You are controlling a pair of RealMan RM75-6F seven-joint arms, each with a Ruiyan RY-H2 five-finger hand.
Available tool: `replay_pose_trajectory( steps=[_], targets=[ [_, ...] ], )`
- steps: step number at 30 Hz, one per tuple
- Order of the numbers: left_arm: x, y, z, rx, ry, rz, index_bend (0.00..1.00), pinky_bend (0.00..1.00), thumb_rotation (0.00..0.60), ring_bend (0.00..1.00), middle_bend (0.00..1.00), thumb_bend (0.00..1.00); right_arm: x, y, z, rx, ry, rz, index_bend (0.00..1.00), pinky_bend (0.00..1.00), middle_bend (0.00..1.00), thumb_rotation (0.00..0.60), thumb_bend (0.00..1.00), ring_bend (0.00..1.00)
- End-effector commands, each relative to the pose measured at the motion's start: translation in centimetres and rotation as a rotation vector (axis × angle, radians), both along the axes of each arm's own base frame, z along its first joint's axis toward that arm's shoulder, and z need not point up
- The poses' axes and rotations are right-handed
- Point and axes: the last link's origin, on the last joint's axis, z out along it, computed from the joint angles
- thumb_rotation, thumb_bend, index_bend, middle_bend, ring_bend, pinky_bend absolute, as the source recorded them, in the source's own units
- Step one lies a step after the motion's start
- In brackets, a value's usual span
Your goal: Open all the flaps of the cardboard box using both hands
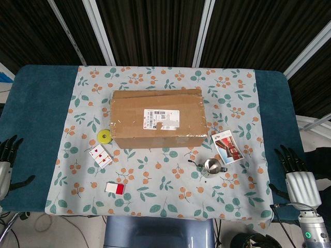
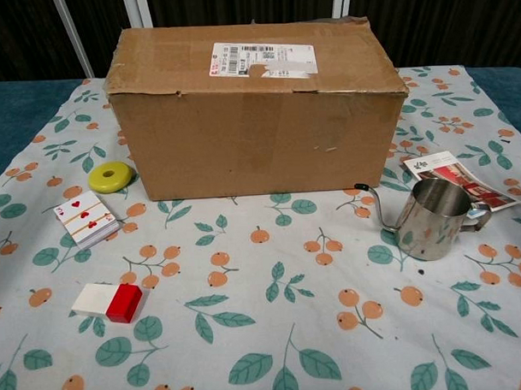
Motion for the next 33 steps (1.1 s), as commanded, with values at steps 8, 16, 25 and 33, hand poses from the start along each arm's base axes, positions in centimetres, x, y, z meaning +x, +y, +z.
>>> replay_pose_trajectory(
  steps=[8, 16, 25, 33],
  targets=[
    [-0.1, -0.2, 0.2, 0.005, -0.006, 0.003, 0.0, 0.0, 0.6, 0.0, 0.0, 0.09, 0.4, 0.2, -0.2, 0.006, 0.003, 0.013, 0.0, 0.22, 0.0, 0.6, 0.21, 0.0],
    [-0.1, 0.3, -0.1, 0.003, 0.002, 0.006, 0.0, 0.0, 0.6, 0.0, 0.0, 0.09, 0.1, 0.1, -0.2, -0.004, -0.007, -0.006, 0.0, 0.22, 0.0, 0.6, 0.22, 0.0],
    [2.0, 2.1, 0.8, 0.002, -0.021, -0.018, 0.0, 0.0, 0.6, 0.0, 0.0, 0.25, -0.1, -0.2, 0.0, -0.021, -0.039, -0.03, 0.0, 0.22, 0.0, 0.6, 0.22, 0.0],
    [9.0, 8.2, 2.2, -0.041, -0.028, -0.144, 0.0, 0.0, 0.6, 0.0, 0.0, 0.57, 0.0, -0.6, -0.3, -0.013, -0.073, -0.048, 0.0, 0.22, 0.0, 0.6, 0.22, 0.0]
  ],
)
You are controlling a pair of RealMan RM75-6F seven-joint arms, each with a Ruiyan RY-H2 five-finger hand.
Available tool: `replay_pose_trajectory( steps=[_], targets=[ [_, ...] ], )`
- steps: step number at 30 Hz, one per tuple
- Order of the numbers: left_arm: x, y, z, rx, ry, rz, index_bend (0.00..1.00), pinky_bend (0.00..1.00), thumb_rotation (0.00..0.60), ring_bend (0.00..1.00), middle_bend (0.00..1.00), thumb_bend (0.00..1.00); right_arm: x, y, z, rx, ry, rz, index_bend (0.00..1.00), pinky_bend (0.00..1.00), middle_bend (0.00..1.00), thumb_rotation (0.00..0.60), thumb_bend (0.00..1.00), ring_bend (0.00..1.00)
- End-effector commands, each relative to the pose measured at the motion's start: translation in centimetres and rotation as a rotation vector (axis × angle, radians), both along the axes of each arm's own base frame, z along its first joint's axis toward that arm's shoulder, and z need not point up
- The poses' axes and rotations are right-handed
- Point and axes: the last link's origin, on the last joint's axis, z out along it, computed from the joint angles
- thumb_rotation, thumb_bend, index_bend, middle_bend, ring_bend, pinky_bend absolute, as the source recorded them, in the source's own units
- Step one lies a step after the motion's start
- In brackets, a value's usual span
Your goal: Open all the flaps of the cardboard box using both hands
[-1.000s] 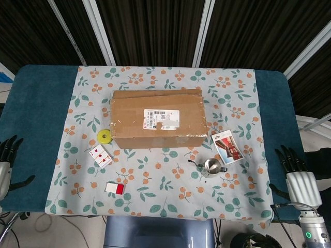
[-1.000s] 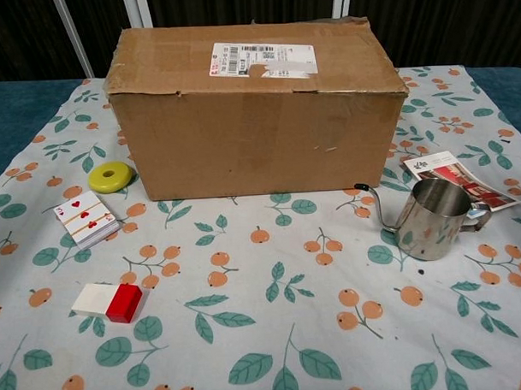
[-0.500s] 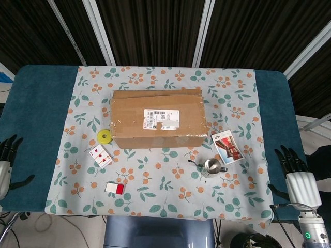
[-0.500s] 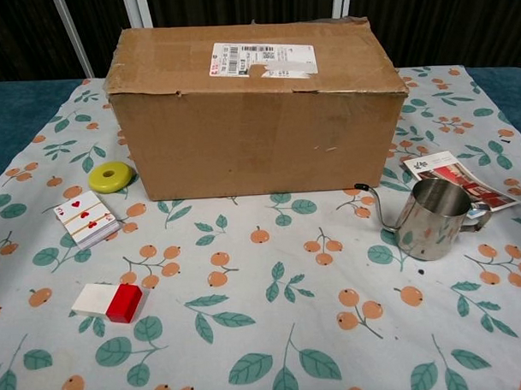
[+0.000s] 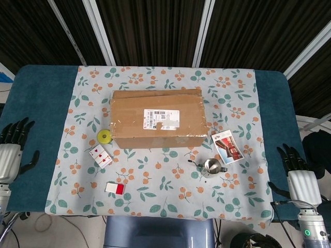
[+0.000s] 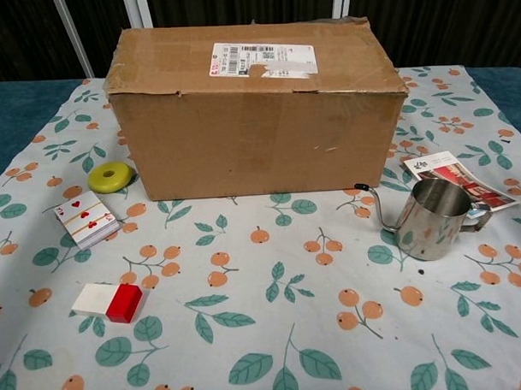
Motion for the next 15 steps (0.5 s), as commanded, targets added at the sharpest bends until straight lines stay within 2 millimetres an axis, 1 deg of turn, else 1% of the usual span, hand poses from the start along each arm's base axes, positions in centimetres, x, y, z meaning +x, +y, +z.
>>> replay_pose_trajectory(
  steps=[1, 2, 5, 6, 8, 9, 13, 15],
  targets=[
    [4.1, 3.6, 0.8, -0.037, -0.01, -0.054, 0.0, 0.0, 0.6, 0.0, 0.0, 0.6, 0.0, -0.1, 0.0, -0.001, -0.01, -0.005, 0.0, 0.22, 0.0, 0.6, 0.22, 0.0],
    [5.3, 4.7, 0.9, -0.056, -0.012, -0.066, 0.0, 0.0, 0.6, 0.0, 0.0, 0.63, 0.0, -0.1, 0.0, -0.002, -0.014, -0.008, 0.0, 0.22, 0.0, 0.6, 0.22, 0.0],
    [7.4, 6.8, 0.8, -0.095, -0.019, -0.076, 0.0, 0.02, 0.6, 0.0, 0.0, 0.7, -0.1, -0.2, 0.1, -0.007, -0.029, -0.017, 0.0, 0.22, 0.0, 0.6, 0.22, 0.0],
    [8.5, 8.1, 0.7, -0.116, -0.018, -0.083, 0.0, 0.03, 0.6, 0.0, 0.0, 0.71, -0.1, -0.2, 0.2, -0.011, -0.036, -0.023, 0.0, 0.22, 0.0, 0.6, 0.22, 0.0],
    [9.8, 9.7, 0.5, -0.138, -0.014, -0.088, 0.0, 0.06, 0.6, 0.0, 0.0, 0.74, -0.2, -0.3, 0.3, -0.013, -0.046, -0.03, 0.0, 0.22, 0.0, 0.6, 0.22, 0.0],
    [10.7, 10.8, 0.3, -0.153, -0.011, -0.088, 0.0, 0.07, 0.6, 0.0, 0.0, 0.75, -0.3, -0.3, 0.3, -0.014, -0.053, -0.035, 0.0, 0.22, 0.0, 0.6, 0.22, 0.0],
    [13.2, 13.5, -0.8, -0.192, 0.002, -0.092, 0.03, 0.12, 0.6, 0.03, 0.06, 0.79, -0.4, -0.5, 0.4, -0.014, -0.068, -0.045, 0.0, 0.22, 0.0, 0.6, 0.22, 0.0],
    [14.7, 14.8, -1.6, -0.213, 0.013, -0.102, 0.06, 0.14, 0.6, 0.05, 0.09, 0.8, -0.5, -0.5, 0.4, -0.012, -0.078, -0.05, 0.0, 0.22, 0.0, 0.6, 0.22, 0.0]
  ],
)
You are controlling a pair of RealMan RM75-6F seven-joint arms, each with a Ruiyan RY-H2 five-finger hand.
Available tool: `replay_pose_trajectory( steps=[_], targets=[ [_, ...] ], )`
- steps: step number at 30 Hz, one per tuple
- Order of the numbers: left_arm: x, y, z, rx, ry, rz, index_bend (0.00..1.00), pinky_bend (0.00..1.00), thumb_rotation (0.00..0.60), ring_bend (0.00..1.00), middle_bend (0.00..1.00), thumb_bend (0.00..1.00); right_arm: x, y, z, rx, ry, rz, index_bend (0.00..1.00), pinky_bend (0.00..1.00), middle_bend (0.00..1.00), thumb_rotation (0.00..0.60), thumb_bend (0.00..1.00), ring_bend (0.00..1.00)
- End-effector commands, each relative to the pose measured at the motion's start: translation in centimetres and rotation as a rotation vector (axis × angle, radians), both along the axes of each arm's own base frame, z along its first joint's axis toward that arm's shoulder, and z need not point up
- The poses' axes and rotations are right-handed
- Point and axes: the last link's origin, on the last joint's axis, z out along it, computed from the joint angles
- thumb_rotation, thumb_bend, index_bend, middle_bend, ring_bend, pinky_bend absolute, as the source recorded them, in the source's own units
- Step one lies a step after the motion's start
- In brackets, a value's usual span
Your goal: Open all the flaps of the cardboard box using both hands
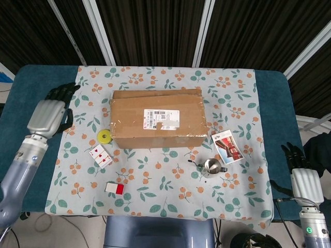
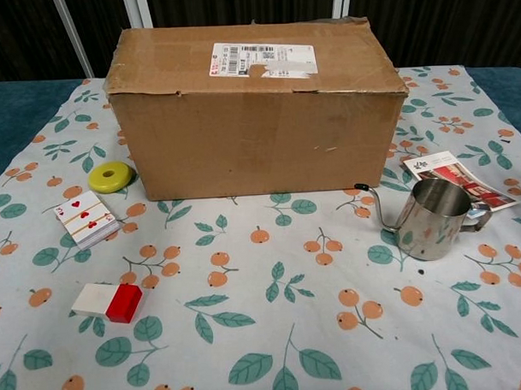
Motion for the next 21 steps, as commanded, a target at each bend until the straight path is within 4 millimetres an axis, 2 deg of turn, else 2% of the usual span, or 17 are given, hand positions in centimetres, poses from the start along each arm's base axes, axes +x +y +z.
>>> replay_pose_trajectory(
  steps=[1, 5, 10, 21],
  targets=[
    [3.7, 3.3, -1.5, -0.043, 0.033, -0.034, 0.07, 0.16, 0.6, 0.07, 0.11, 0.81, -0.1, -0.1, 0.0, 0.002, -0.015, -0.007, 0.0, 0.22, 0.0, 0.6, 0.22, 0.0],
    [6.1, 5.2, -3.2, -0.064, 0.052, -0.028, 0.12, 0.22, 0.6, 0.13, 0.18, 0.84, -0.1, -0.1, 0.0, 0.009, -0.031, -0.015, 0.0, 0.22, 0.0, 0.6, 0.22, 0.0],
    [8.4, 6.6, -5.2, -0.1, 0.053, -0.012, 0.13, 0.24, 0.6, 0.14, 0.2, 0.84, -0.2, -0.2, 0.0, 0.017, -0.051, -0.025, 0.0, 0.22, 0.0, 0.6, 0.22, 0.0],
    [10.5, 8.6, -9.4, -0.173, 0.066, 0.078, 0.18, 0.27, 0.6, 0.19, 0.26, 0.86, -0.3, -0.3, -0.1, 0.025, -0.079, -0.037, 0.0, 0.22, 0.0, 0.6, 0.22, 0.0]
  ],
)
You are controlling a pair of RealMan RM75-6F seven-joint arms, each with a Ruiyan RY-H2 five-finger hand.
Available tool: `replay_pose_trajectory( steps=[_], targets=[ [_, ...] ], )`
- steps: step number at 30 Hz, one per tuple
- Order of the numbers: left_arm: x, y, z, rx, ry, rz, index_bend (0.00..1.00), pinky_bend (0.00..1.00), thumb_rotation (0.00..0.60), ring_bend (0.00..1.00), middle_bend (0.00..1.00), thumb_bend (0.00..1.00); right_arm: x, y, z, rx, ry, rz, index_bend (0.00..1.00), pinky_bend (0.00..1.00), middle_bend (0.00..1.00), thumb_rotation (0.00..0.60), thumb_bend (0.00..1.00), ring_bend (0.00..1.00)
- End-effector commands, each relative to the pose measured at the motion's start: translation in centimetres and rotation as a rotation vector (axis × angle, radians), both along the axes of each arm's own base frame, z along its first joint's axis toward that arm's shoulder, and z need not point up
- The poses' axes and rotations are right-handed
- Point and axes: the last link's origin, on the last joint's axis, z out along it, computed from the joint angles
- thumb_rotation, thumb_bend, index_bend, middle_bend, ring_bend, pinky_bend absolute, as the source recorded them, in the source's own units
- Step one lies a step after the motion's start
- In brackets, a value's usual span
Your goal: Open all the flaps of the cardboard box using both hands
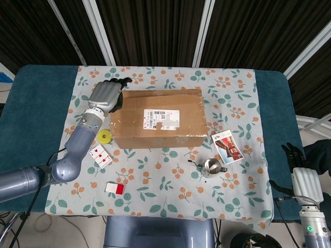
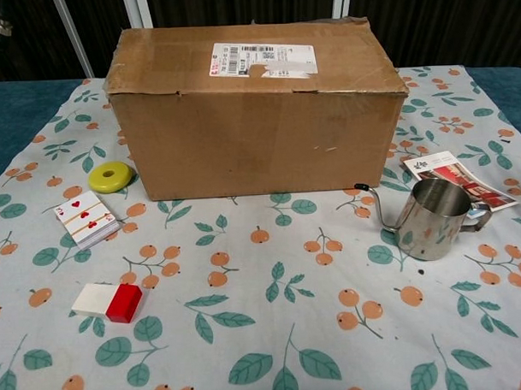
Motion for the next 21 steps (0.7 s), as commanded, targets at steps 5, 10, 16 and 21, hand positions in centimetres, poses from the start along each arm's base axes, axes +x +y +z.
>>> replay_pose_trajectory(
  steps=[5, 10, 16, 21],
  targets=[
    [1.3, 0.8, -2.8, -0.048, 0.016, 0.035, 0.2, 0.31, 0.6, 0.22, 0.29, 0.87, -0.1, -0.1, 0.1, 0.001, -0.009, -0.009, 0.0, 0.22, 0.0, 0.6, 0.22, 0.0],
    [1.5, 0.9, -3.5, -0.06, 0.018, 0.047, 0.22, 0.33, 0.6, 0.24, 0.31, 0.88, -0.1, -0.1, 0.0, 0.004, -0.018, -0.014, 0.0, 0.22, 0.0, 0.6, 0.22, 0.0],
    [1.3, 1.0, -3.8, -0.068, 0.002, 0.074, 0.24, 0.36, 0.6, 0.26, 0.34, 0.88, -0.2, -0.1, 0.0, 0.005, -0.021, -0.019, 0.0, 0.22, 0.0, 0.6, 0.22, 0.0],
    [1.6, 0.9, -3.3, -0.061, -0.028, 0.073, 0.27, 0.42, 0.6, 0.31, 0.4, 0.89, -0.1, -0.2, 0.0, 0.007, -0.022, -0.018, 0.0, 0.22, 0.0, 0.6, 0.22, 0.0]
  ],
)
